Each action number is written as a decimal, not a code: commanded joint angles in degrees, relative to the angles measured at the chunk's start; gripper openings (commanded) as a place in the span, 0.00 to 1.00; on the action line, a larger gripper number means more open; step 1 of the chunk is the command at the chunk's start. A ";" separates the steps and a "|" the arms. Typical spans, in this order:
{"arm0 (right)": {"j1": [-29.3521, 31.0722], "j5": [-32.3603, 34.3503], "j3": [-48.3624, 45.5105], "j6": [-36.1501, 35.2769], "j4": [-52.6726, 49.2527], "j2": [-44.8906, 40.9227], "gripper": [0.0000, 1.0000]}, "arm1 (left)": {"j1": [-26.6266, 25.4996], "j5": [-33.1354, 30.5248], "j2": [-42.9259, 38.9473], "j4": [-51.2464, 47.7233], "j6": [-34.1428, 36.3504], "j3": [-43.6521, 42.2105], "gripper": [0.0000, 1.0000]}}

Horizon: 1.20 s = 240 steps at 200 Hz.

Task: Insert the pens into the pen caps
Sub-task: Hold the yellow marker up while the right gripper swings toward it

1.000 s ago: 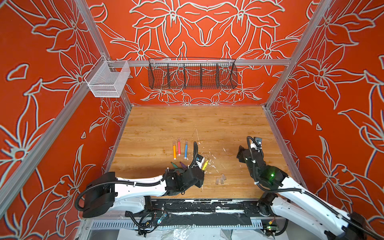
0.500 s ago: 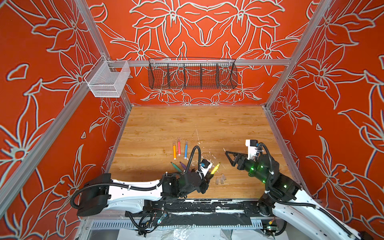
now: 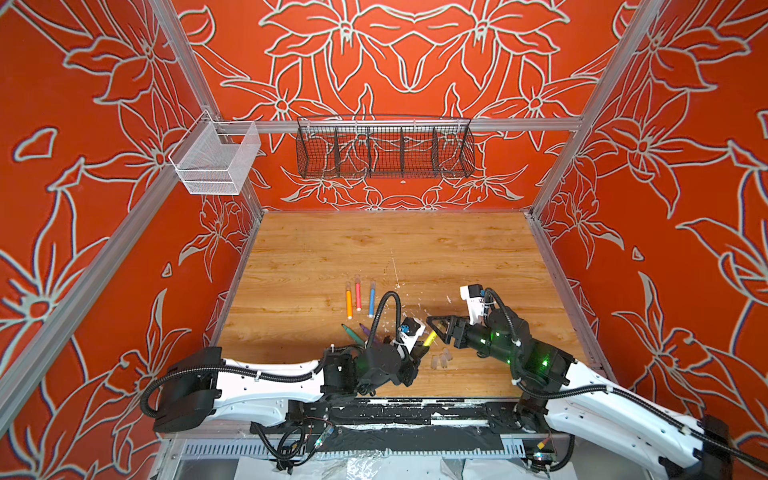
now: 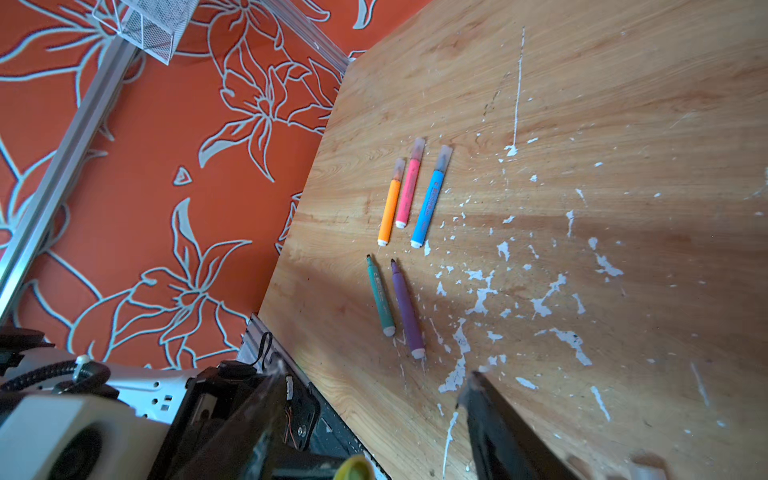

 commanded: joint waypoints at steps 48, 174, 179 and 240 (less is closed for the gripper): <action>3.40 2.88 0.90 2.41 3.91 3.43 0.51 | -0.27 -0.66 -3.85 2.97 -0.33 -2.88 0.00; 6.97 5.73 0.55 5.28 5.58 4.90 0.02 | -0.27 -1.83 -1.98 3.56 -0.32 -2.55 0.10; 6.96 5.66 0.58 5.40 5.76 4.99 0.01 | -0.27 -1.90 -1.97 3.83 -0.36 -2.57 0.13; 7.95 4.22 -1.08 8.35 10.98 6.04 0.00 | -0.27 -1.41 -1.28 8.34 1.17 -4.30 0.32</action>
